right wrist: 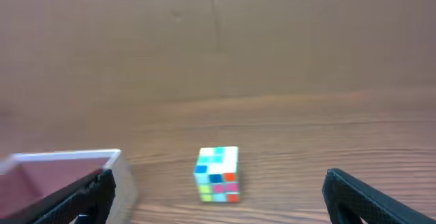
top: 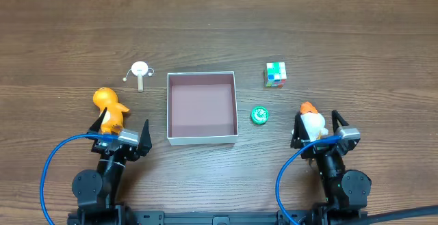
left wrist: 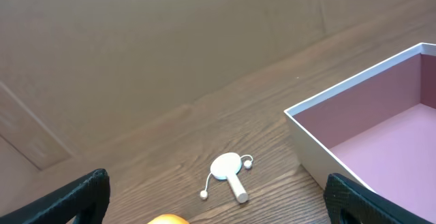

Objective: Pack container

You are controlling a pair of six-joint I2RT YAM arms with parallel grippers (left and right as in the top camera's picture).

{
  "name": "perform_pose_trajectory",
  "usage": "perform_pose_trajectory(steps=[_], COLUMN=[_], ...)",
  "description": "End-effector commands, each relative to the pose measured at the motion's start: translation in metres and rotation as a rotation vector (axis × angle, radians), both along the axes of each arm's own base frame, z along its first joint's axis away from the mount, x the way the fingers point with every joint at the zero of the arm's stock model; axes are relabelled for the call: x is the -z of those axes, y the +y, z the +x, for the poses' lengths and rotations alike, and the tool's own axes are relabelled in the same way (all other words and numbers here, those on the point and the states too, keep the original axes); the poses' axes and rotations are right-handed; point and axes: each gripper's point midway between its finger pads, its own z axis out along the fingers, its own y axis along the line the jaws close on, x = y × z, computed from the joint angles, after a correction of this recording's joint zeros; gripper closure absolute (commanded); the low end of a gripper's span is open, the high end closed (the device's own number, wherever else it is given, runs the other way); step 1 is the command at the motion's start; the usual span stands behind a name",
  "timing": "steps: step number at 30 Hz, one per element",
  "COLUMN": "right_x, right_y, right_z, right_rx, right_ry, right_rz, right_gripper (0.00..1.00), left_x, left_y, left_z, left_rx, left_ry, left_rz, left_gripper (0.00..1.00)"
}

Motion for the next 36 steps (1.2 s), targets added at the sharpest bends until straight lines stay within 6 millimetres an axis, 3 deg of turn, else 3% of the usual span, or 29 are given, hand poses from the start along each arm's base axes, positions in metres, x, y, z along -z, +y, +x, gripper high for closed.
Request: perform_pose_trajectory(steps=[1,2,7,9,11,13,15,16,18,21,24,26,28,32,34,36], right_x=[-0.024,-0.040,-0.075,-0.104,-0.109,-0.092,-0.056,-0.051,-0.046,-0.049,-0.067,-0.068,-0.058,-0.041,-0.030,-0.006], right_y=[0.006,0.006,0.005,0.000,0.011,0.028,0.028,0.033,0.050,0.044,0.023,0.010,0.002,0.007,0.014,0.024], right_z=[-0.003,-0.007,-0.011,0.006,0.025,0.045,0.057,0.063,0.083,0.108,0.133,0.140,0.144,0.156,0.159,0.164], right_rx=[-0.039,-0.038,-0.029,-0.002,-0.068,-0.182,-0.194,-0.220,-0.299,-0.255,-0.110,-0.035,0.006,0.026,0.051,0.088], right_ry=[-0.081,-0.108,-0.056,0.024,0.163,0.428,0.697,0.736,0.774,0.800,0.900,1.010,1.051,1.069,1.084,1.112], right_rz=[0.054,0.044,-0.116,-0.118,-0.094,-0.063,-0.039,-0.023,0.074,0.054,0.001,-0.039,-0.060,-0.111,-0.191,-0.407], right_gripper=[0.00,0.00,0.00,0.00,0.00,0.00,0.00,0.00,0.00,0.00,0.00,0.00,0.00,0.00,0.00,0.00], left_x=[0.000,0.000,0.000,0.000,0.000,0.000,0.000,0.000,0.000,0.000,0.000,0.000,0.000,0.000,0.000,0.000], left_y=[0.002,0.002,0.002,0.002,0.002,0.002,0.002,0.002,0.002,0.002,0.002,0.002,0.002,0.002,0.002,0.002], left_z=[0.000,0.000,0.000,0.000,0.000,0.000,0.000,0.000,0.000,0.000,0.000,0.000,0.000,0.000,0.000,0.000], left_rx=[-0.008,-0.007,-0.008,-0.008,-0.008,-0.008,-0.008,-0.008,-0.008,-0.008,-0.008,-0.008,-0.008,-0.008,-0.008,-0.008], left_ry=[-0.002,-0.002,-0.002,-0.002,-0.002,-0.002,-0.002,-0.002,-0.002,-0.002,-0.002,-0.002,-0.002,-0.002,-0.002,-0.002], left_rz=[0.004,0.004,0.004,0.004,0.004,0.004,0.004,0.004,0.004,0.004,0.004,0.004,0.004,0.004,0.004,0.004], left_gripper=[0.00,0.00,0.00,0.00,0.00,0.00,0.00,0.00,0.00,0.00,0.00,0.00,0.00,0.00,0.00,0.00])
